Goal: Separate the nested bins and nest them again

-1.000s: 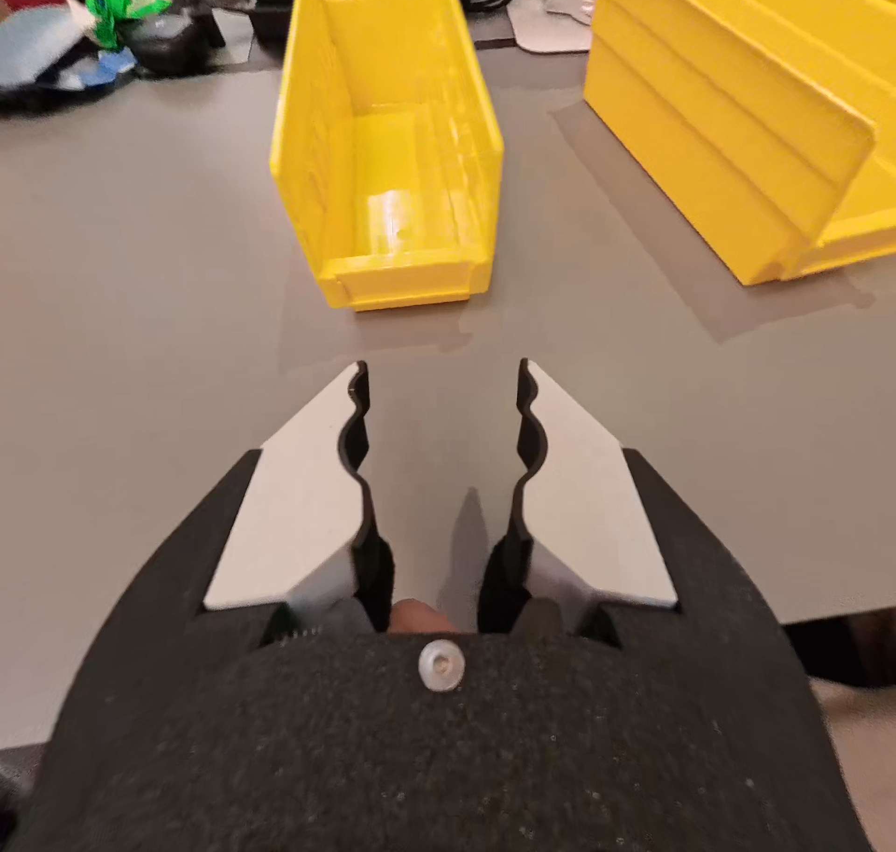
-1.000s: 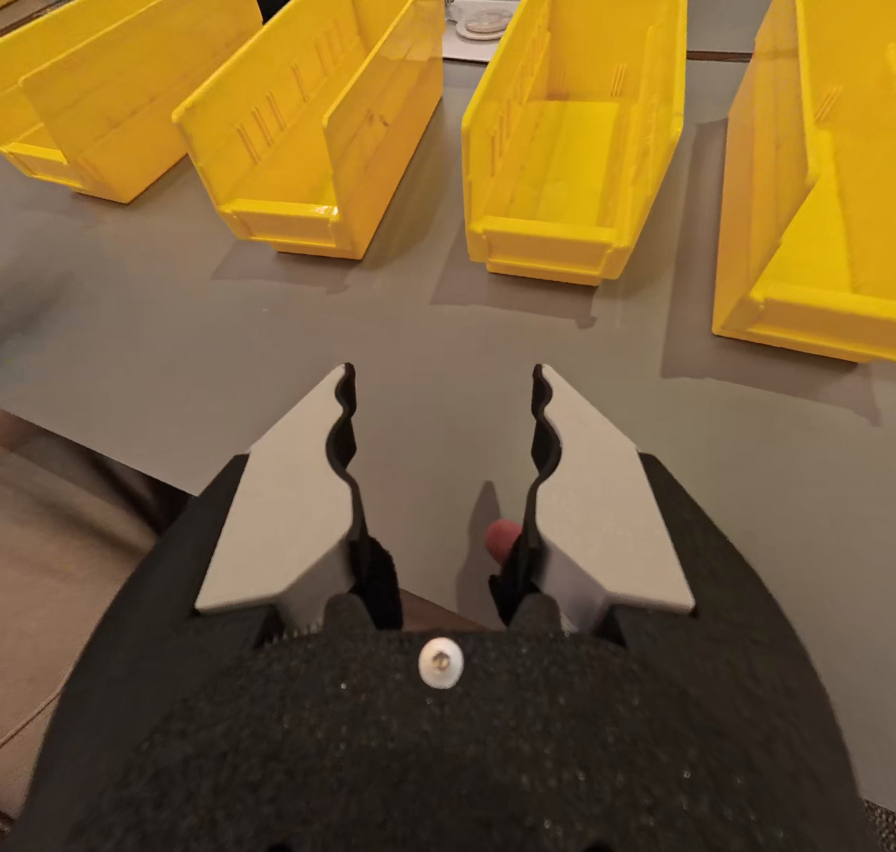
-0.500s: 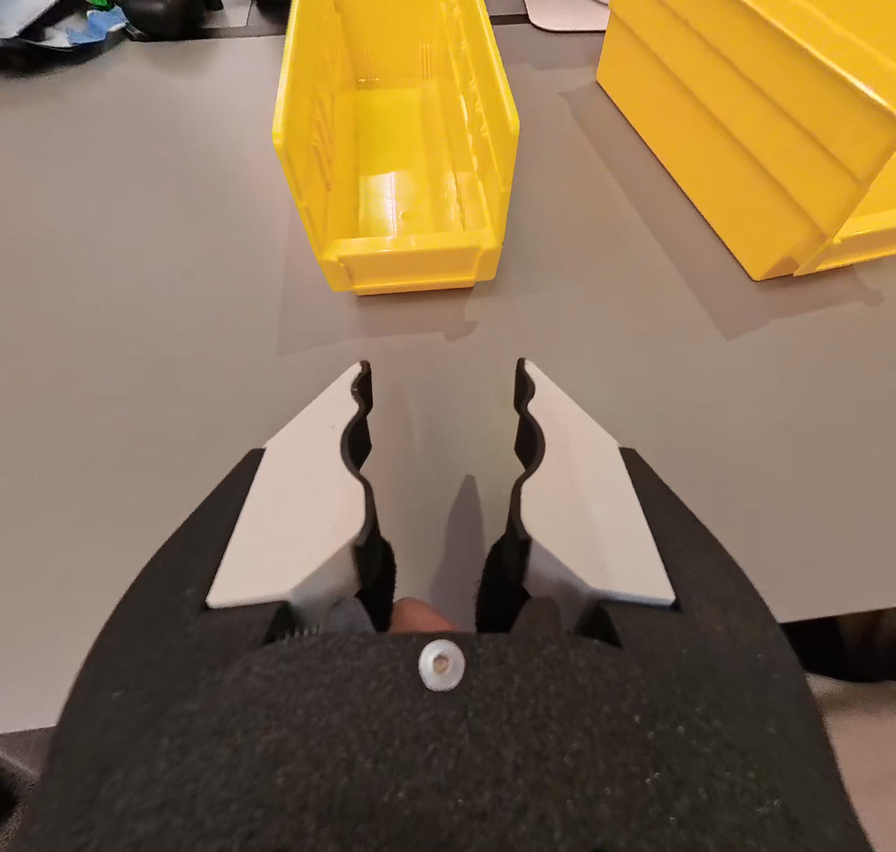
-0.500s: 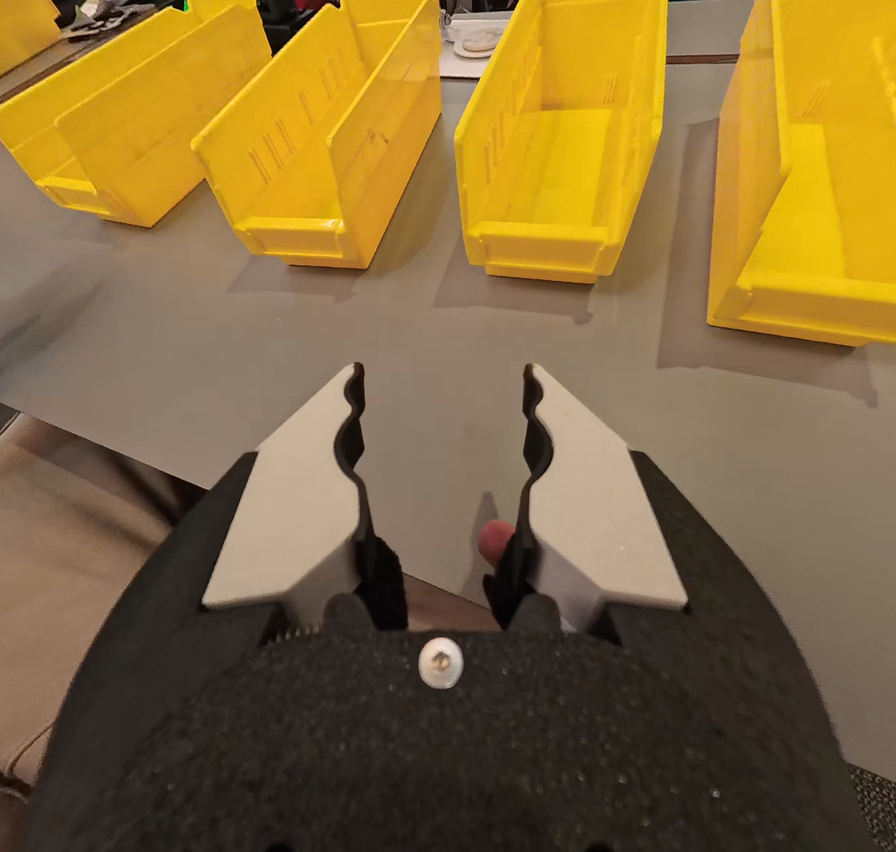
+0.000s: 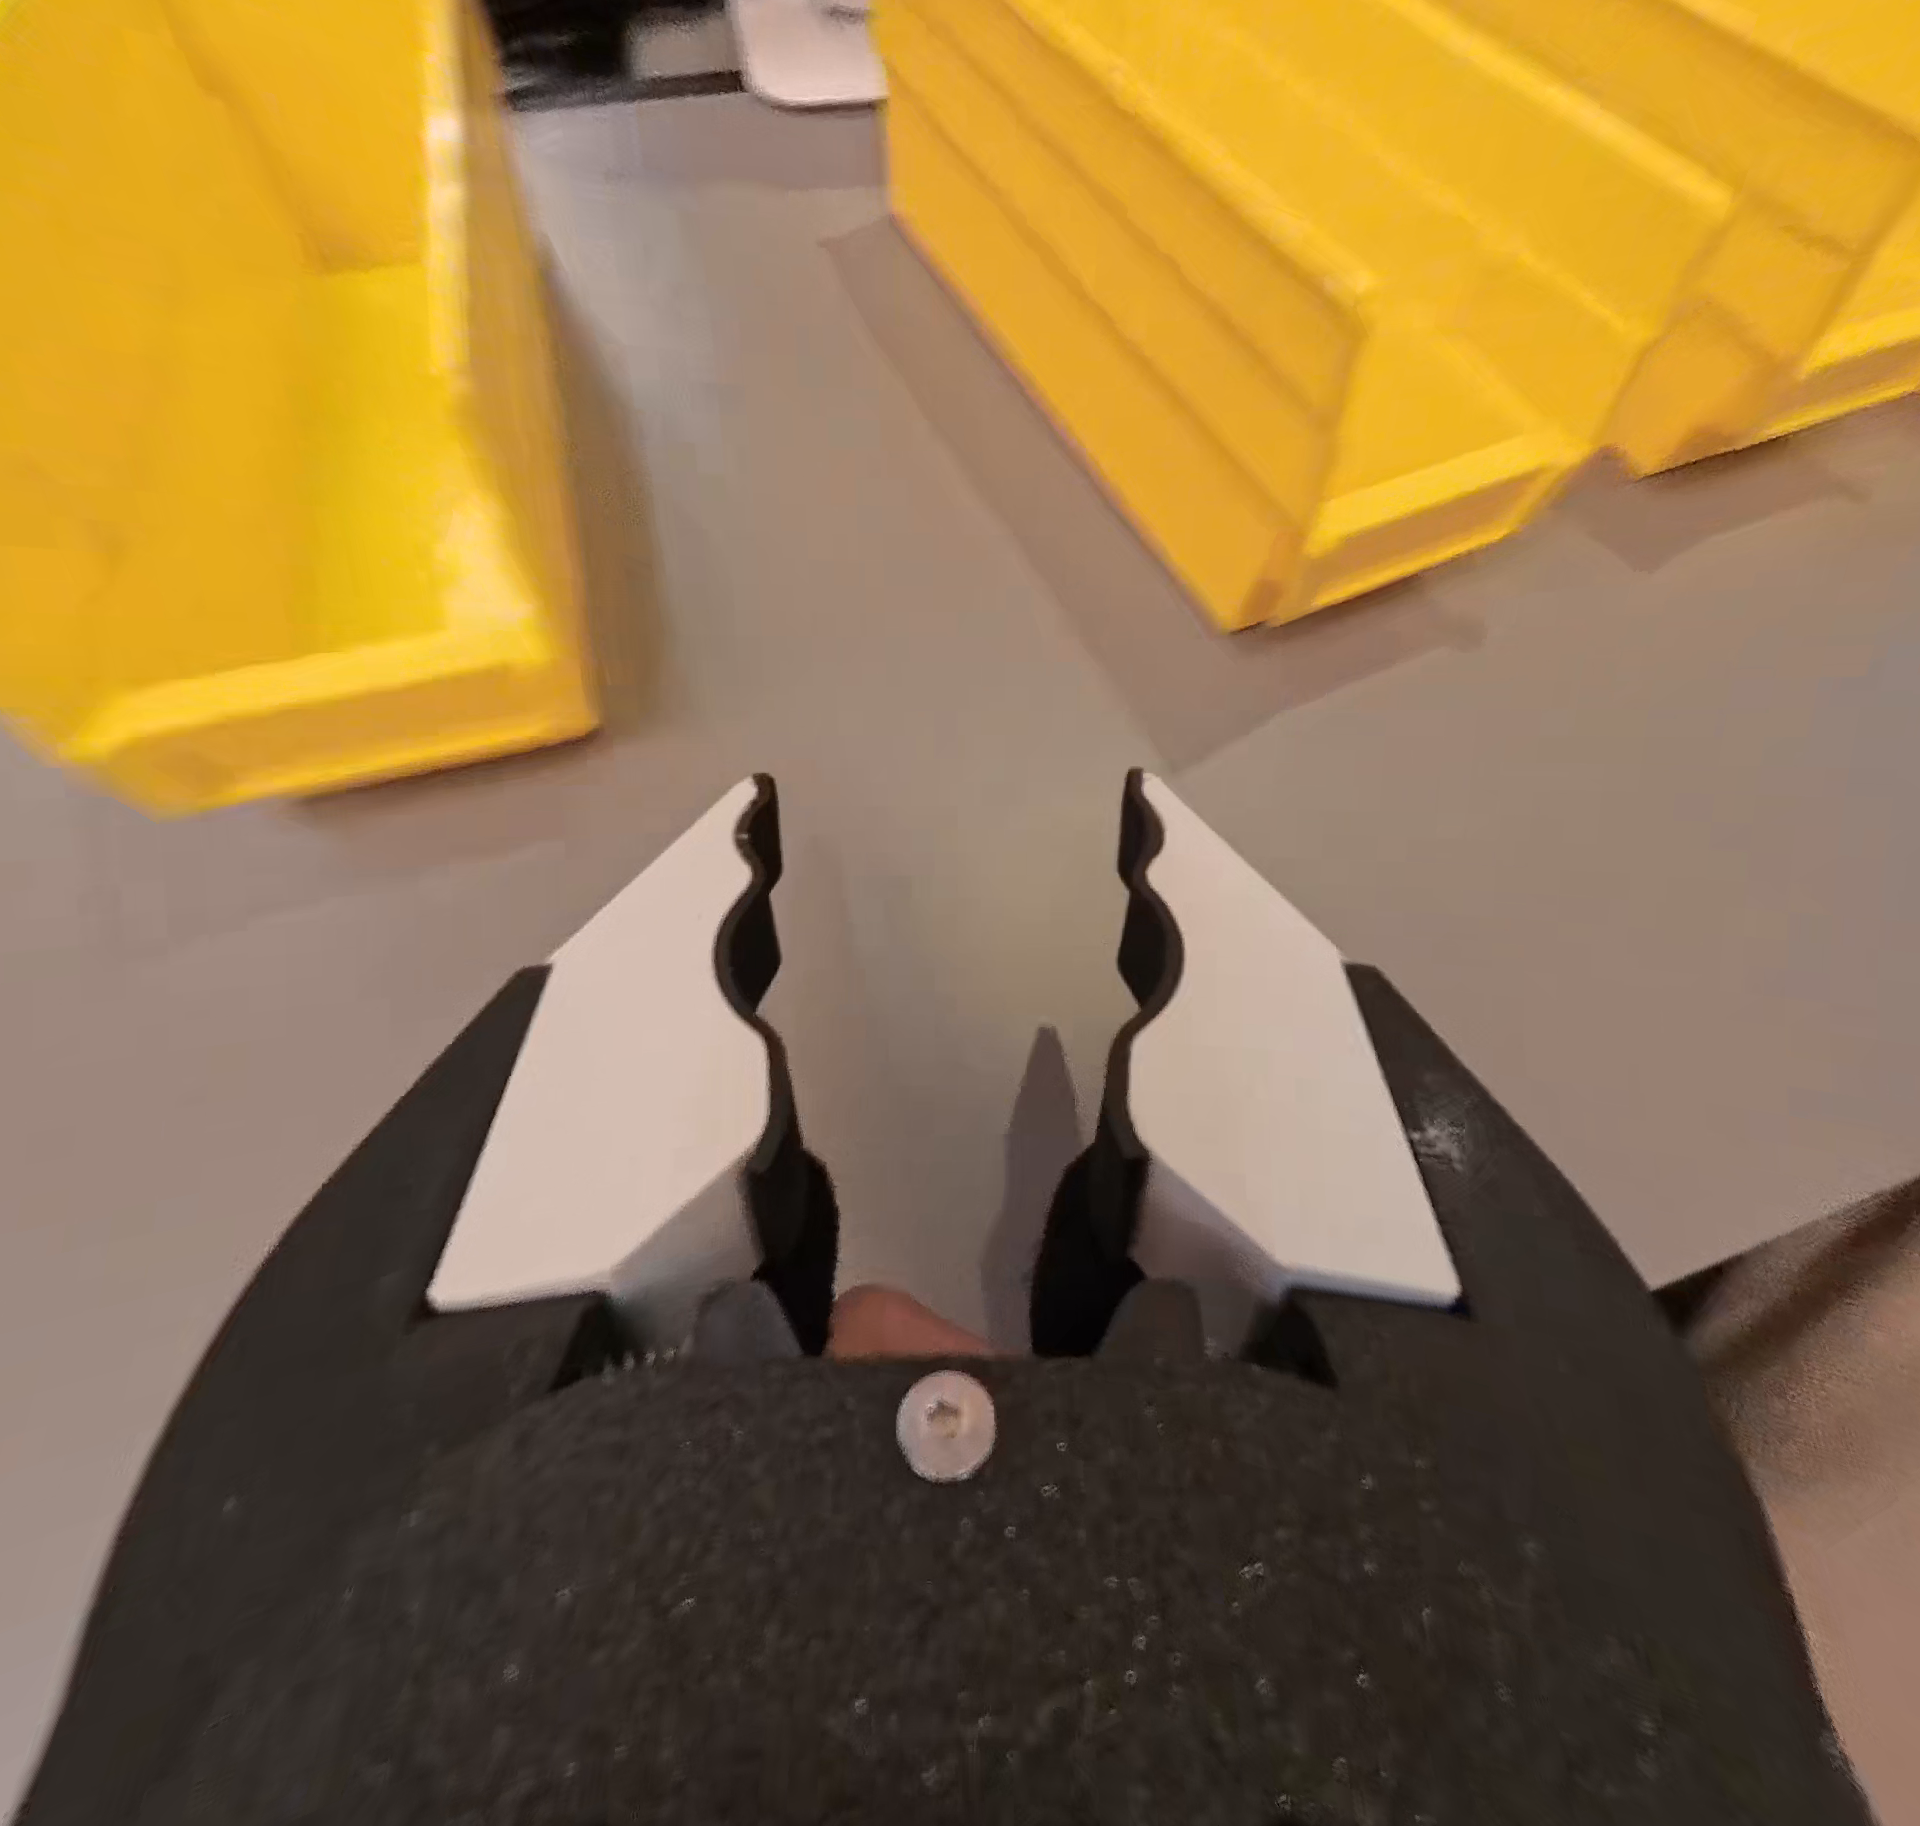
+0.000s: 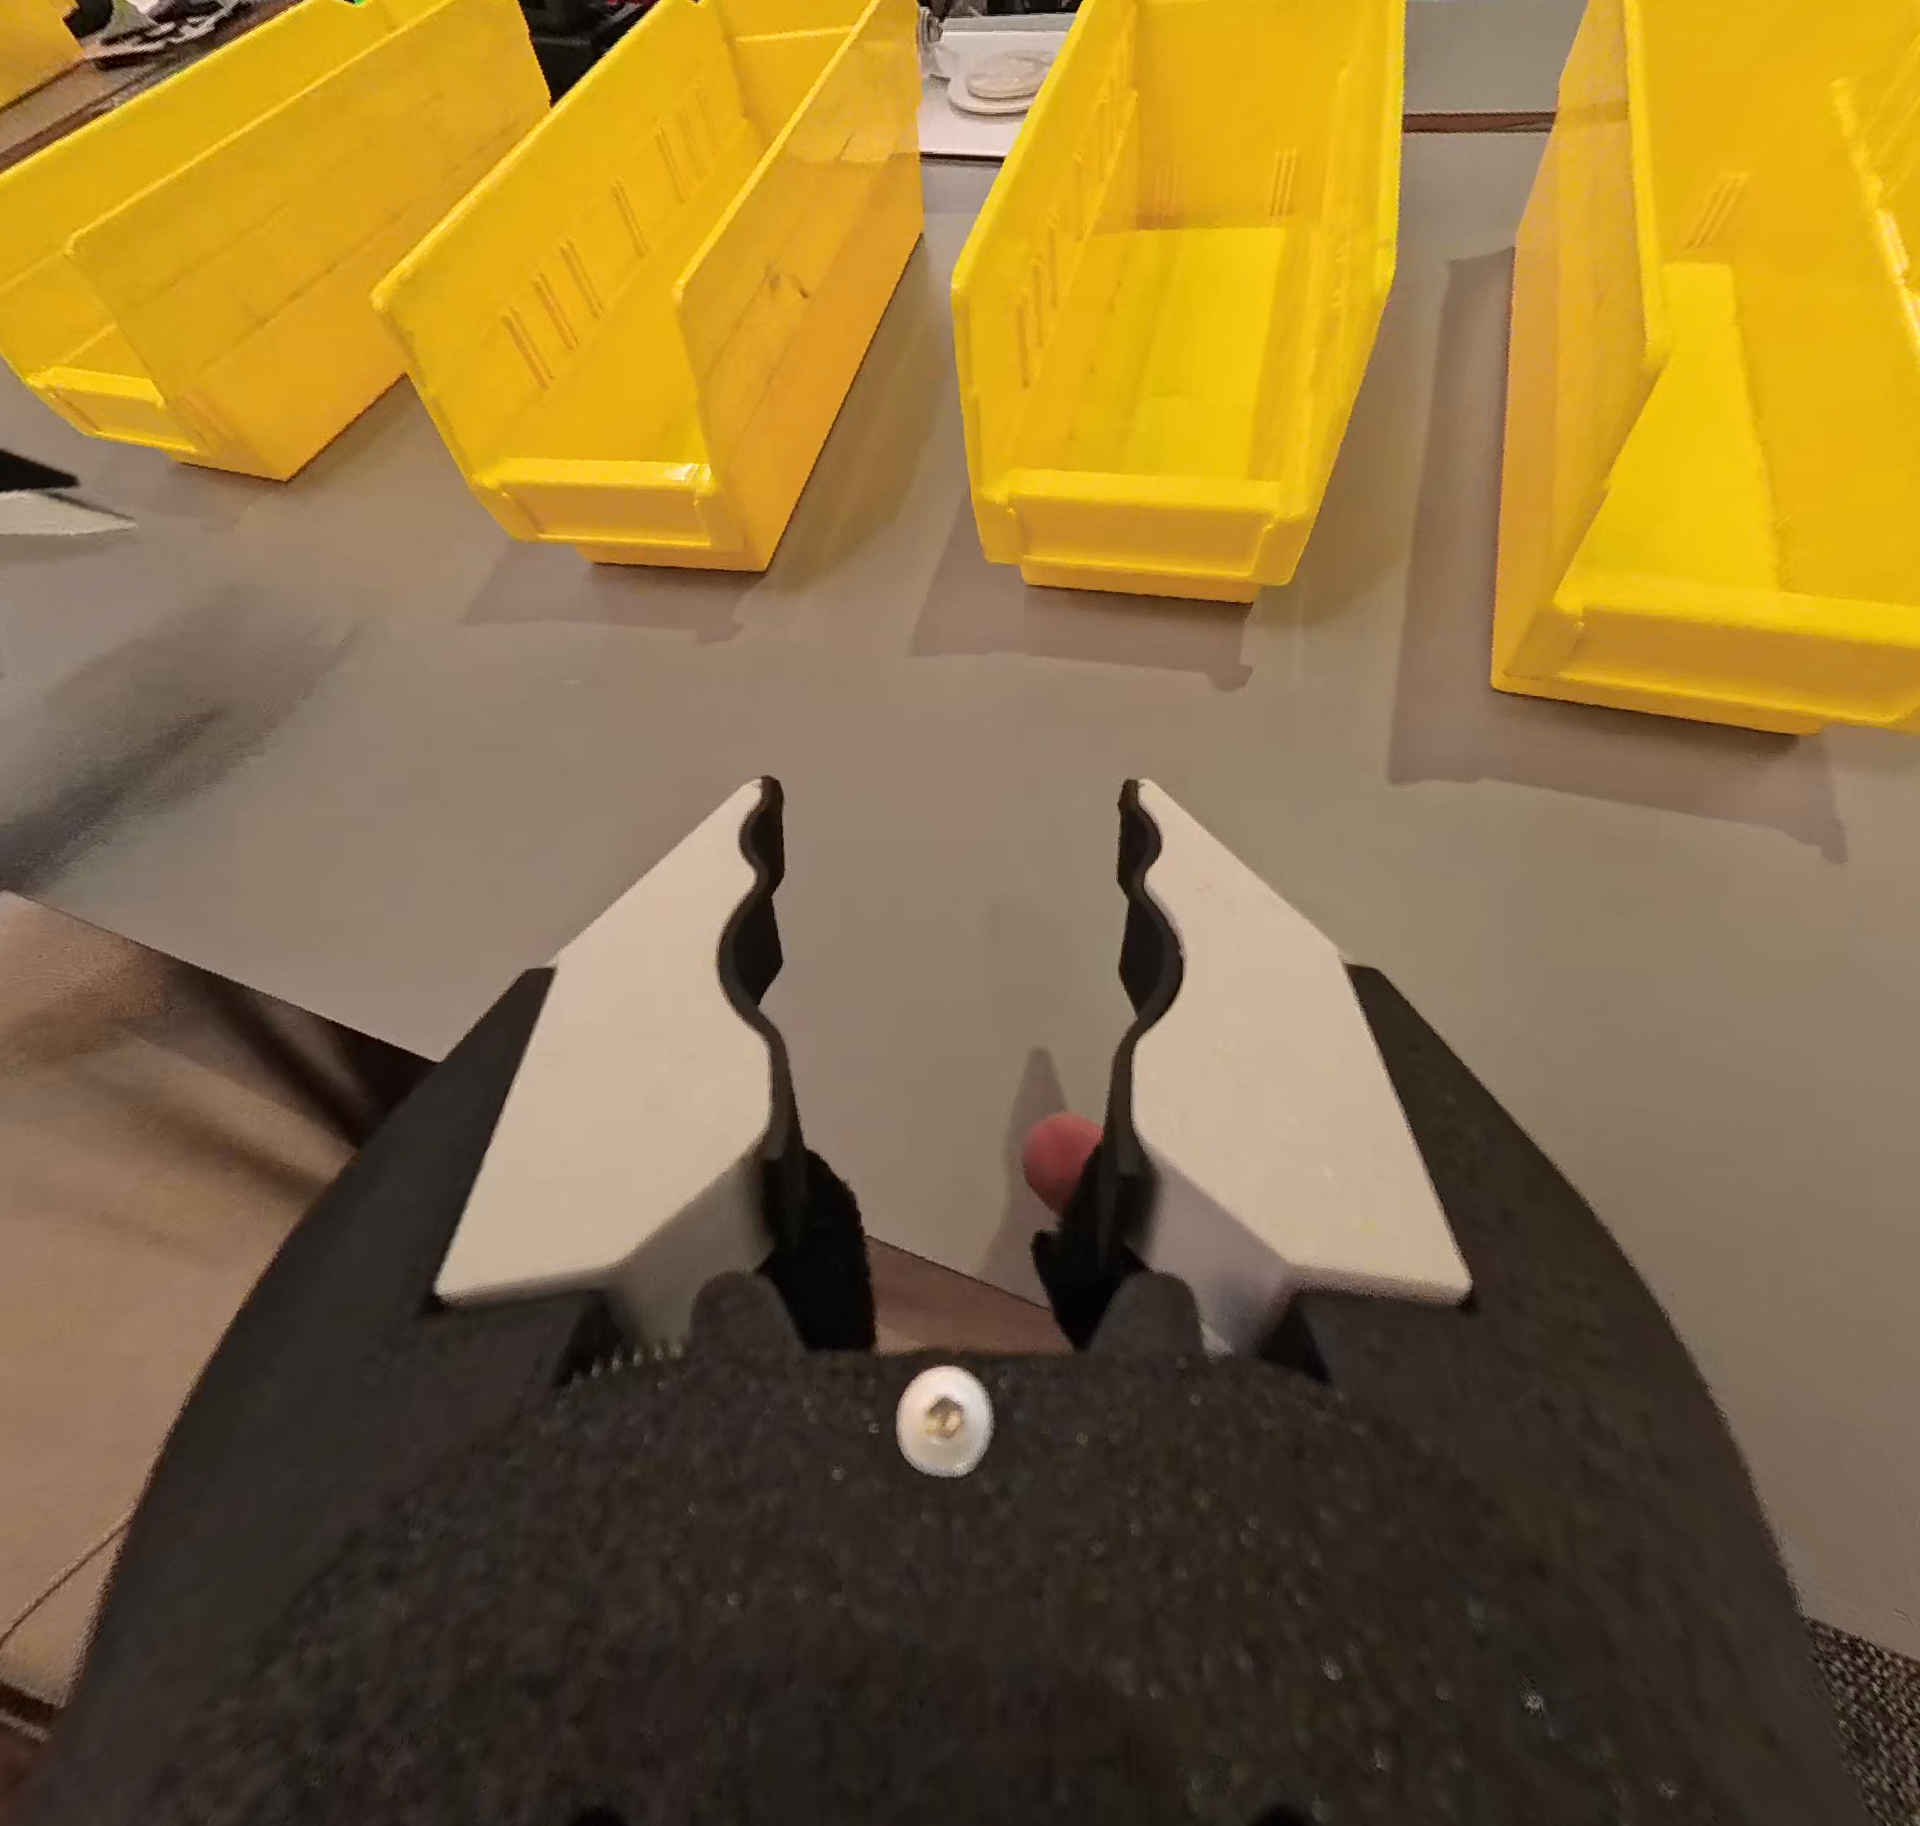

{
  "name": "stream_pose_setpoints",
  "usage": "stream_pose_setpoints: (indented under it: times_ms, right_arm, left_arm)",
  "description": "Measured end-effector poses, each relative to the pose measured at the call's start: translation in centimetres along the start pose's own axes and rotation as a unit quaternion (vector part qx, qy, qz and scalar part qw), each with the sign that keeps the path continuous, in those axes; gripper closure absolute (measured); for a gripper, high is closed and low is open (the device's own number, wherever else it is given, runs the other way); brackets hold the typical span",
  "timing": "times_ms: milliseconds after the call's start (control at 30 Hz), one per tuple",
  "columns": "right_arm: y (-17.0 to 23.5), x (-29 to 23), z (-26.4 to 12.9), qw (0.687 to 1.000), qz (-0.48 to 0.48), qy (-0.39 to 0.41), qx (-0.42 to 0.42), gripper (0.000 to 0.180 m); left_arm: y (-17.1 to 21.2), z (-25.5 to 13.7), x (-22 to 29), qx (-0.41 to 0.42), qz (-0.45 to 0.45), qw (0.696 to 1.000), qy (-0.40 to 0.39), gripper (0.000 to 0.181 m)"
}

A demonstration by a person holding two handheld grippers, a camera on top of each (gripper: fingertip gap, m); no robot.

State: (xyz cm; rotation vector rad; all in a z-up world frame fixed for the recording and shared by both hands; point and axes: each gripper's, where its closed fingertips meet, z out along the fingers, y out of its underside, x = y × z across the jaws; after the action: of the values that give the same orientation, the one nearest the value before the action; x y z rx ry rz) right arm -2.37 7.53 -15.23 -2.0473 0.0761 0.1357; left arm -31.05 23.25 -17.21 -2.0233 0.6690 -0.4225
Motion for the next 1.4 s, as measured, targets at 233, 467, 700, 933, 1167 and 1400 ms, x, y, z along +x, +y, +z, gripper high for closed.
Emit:
stream_pose_setpoints:
  times_ms: [233,467,700,933,1167,1400]
  right_arm:
    - [0.1,-0.3,-0.2,1.0,-0.006,-0.005,-0.001,0.116]
    - [0.5,0.6,-1.0,1.0,0.002,0.004,-0.004,0.116]
    - [0.8,0.7,-0.9,1.0,0.006,0.001,-0.008,0.117]
    - [0.8,1.1,0.0,1.0,-0.015,0.017,-0.015,0.117]
    - [0.7,0.3,1.1,0.999,-0.039,0.017,-0.028,0.117]
    - [-1.6,4.1,2.8,0.994,-0.049,0.1,0.012,0.117]
  left_arm:
    - [-4.4,6.9,5.4,0.022,0.034,0.999,0.004,0.118]
    - [-5.3,9.7,4.9,0.03,0.055,0.998,-0.031,0.119]
    - [-5.1,8.3,5.1,0.025,0.044,0.999,-0.018,0.119]
    - [-5.9,6.0,5.0,0.037,0.057,0.998,0.017,0.112]
    - [-4.8,9.2,3.6,0.004,0.079,0.997,-0.028,0.123]
    - [-4.2,2.4,4.1,-0.014,0.003,1.0,0.027,0.118]
